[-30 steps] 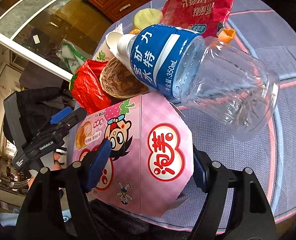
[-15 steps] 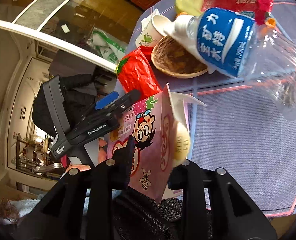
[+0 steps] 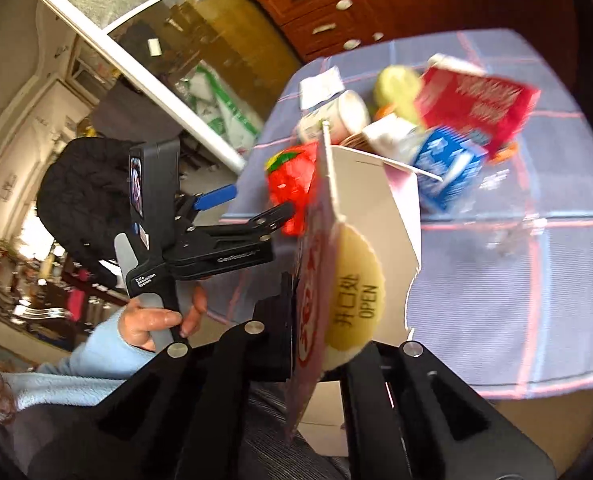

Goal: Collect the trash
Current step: 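Grasp the pink snack box with the right tool while the left tool grasps the red snack bag, then carry the red bag and pink box to the teal bin and release both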

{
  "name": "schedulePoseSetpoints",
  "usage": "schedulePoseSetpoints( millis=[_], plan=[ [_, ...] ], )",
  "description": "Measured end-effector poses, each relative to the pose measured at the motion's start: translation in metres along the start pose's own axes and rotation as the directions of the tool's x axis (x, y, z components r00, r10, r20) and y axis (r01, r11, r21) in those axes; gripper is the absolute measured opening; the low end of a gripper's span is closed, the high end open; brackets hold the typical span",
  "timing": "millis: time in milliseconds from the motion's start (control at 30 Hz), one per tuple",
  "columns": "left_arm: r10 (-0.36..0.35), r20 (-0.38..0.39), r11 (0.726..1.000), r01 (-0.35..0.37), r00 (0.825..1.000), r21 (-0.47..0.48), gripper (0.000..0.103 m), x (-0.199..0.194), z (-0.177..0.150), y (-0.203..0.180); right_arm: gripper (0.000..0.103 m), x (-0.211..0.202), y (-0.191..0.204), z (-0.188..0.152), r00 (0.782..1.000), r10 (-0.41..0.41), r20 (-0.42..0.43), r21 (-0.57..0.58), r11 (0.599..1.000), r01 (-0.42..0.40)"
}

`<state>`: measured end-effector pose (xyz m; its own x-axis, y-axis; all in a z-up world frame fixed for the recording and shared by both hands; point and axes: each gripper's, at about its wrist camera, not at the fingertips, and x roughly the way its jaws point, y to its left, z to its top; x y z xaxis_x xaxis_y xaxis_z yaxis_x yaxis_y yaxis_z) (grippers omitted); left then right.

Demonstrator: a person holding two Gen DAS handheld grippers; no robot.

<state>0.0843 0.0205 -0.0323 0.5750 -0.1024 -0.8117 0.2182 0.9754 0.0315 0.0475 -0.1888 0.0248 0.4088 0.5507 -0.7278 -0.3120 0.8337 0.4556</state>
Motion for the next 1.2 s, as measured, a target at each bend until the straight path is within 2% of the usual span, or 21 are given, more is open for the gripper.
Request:
schedulePoseSetpoints(
  millis=[167, 267, 300, 333, 400, 433, 467, 500, 667, 800, 933, 1033, 1133, 1167, 1200],
  plan=[
    [-0.037, -0.068, 0.999, 0.038, 0.997, 0.017, 0.099, 0.036, 0.01, -0.005, 0.002, -0.023, -0.015, -0.002, 0.996, -0.088, 0.03, 0.02, 0.996, 0.087],
    [-0.051, -0.068, 0.998, 0.053, 0.996, 0.032, 0.099, 0.045, 0.01, -0.013, 0.002, -0.019, -0.022, -0.003, 0.995, -0.092, 0.031, 0.034, 0.995, 0.091],
    [-0.06, -0.051, 0.998, 0.062, 0.997, 0.034, 0.09, 0.042, 0.009, -0.015, 0.002, -0.02, -0.022, -0.003, 0.995, -0.09, 0.034, 0.034, 0.995, 0.088],
    [-0.07, -0.037, 0.997, 0.071, 0.997, 0.039, 0.072, 0.039, 0.008, -0.018, 0.002, -0.019, -0.02, -0.003, 0.995, -0.09, 0.036, 0.033, 0.996, 0.088],
    [-0.064, -0.021, 0.996, 0.065, 0.998, 0.054, 0.06, 0.033, 0.007, -0.022, 0.002, -0.018, -0.016, -0.005, 0.996, -0.085, 0.037, 0.031, 0.996, 0.084],
    [-0.069, 0.003, 0.996, 0.068, 0.998, 0.062, 0.041, 0.027, 0.005, -0.023, 0.002, -0.018, -0.015, -0.005, 0.996, -0.084, 0.039, 0.031, 0.996, 0.083],
    [-0.075, 0.011, 0.995, 0.074, 0.997, 0.062, 0.032, 0.022, 0.005, -0.023, 0.002, -0.02, -0.014, -0.005, 0.995, -0.084, 0.046, 0.032, 0.996, 0.082],
    [-0.078, 0.015, 0.995, 0.077, 0.997, 0.06, 0.027, 0.015, 0.005, -0.023, 0.002, -0.022, -0.012, -0.004, 0.995, -0.082, 0.055, 0.031, 0.996, 0.08],
    [-0.081, 0.063, 0.995, 0.077, 0.995, 0.062, 0.025, -0.022, 0.007, -0.017, 0.001, -0.04, 0.0, -0.003, 0.992, -0.06, 0.108, 0.011, 0.998, 0.059],
    [-0.1, 0.08, 0.993, 0.095, 0.992, 0.072, 0.025, -0.044, 0.011, -0.017, 0.001, -0.038, 0.004, -0.002, 0.993, -0.053, 0.103, -0.006, 0.999, 0.053],
    [-0.1, 0.082, 0.985, 0.087, 0.992, 0.151, 0.025, -0.055, 0.008, -0.036, 0.002, -0.019, 0.004, -0.001, 0.997, -0.038, 0.06, -0.004, 0.999, 0.038],
    [-0.117, 0.065, 0.981, 0.106, 0.991, 0.16, 0.025, -0.051, 0.002, -0.042, 0.005, -0.01, 0.012, -0.001, 0.999, -0.035, 0.021, -0.034, 0.999, 0.036],
    [-0.133, 0.047, 0.981, 0.125, 0.99, 0.149, 0.025, -0.046, -0.003, -0.041, 0.009, 0.012, 0.02, -0.004, 0.995, -0.069, -0.076, -0.074, 0.995, 0.064],
    [-0.138, 0.044, 0.981, 0.13, 0.989, 0.146, 0.025, -0.046, -0.004, -0.041, 0.014, 0.017, 0.023, -0.006, 0.991, -0.103, -0.082, -0.097, 0.991, 0.095],
    [-0.143, 0.042, 0.98, 0.135, 0.989, 0.143, 0.025, -0.046, -0.005, -0.041, 0.013, 0.023, 0.025, -0.007, 0.987, -0.128, -0.094, -0.111, 0.987, 0.117]
  ],
)
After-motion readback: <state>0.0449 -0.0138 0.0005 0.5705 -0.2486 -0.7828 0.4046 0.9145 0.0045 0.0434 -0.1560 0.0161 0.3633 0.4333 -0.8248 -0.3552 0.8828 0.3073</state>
